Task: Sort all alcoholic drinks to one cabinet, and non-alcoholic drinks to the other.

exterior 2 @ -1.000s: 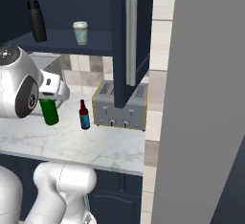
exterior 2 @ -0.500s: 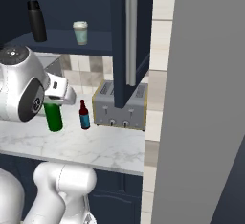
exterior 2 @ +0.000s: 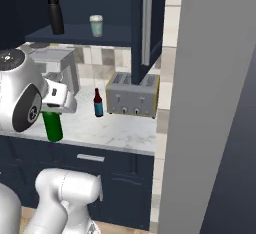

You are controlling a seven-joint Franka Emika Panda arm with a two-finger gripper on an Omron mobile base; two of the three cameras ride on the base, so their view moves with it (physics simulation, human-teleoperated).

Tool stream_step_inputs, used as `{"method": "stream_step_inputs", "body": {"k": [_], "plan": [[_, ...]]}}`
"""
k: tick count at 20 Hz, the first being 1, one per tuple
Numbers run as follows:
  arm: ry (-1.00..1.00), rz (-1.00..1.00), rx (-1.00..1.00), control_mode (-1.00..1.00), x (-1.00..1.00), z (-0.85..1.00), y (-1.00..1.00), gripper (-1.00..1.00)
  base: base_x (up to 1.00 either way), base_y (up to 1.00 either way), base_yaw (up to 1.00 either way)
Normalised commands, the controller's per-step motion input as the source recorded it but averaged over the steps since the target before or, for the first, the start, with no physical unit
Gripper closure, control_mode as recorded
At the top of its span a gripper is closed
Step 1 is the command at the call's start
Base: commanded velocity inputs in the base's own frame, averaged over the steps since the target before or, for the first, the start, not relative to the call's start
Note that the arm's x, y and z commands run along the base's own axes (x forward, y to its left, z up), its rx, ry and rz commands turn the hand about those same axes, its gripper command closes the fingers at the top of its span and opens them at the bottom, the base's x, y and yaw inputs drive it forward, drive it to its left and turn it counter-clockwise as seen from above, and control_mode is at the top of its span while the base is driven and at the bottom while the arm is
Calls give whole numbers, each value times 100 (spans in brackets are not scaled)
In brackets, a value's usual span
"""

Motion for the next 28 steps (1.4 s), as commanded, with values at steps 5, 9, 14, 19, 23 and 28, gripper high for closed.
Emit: {"method": "stream_step_inputs", "body": {"k": [5, 9, 14, 19, 23, 28], "plan": [[0, 0, 0, 100, 0, 0, 0, 100, -82, 0, 0], [0, 0, 0, 100, 0, 0, 0, 100, -66, 0, 0], [0, 0, 0, 100, 0, 0, 0, 100, -41, 0, 3], [0, 0, 0, 100, 0, 0, 0, 100, -40, 15, 6], [0, 0, 0, 100, 0, 0, 0, 100, -33, 79, 0], [0, 0, 0, 100, 0, 0, 0, 100, -8, 100, 0]]}}
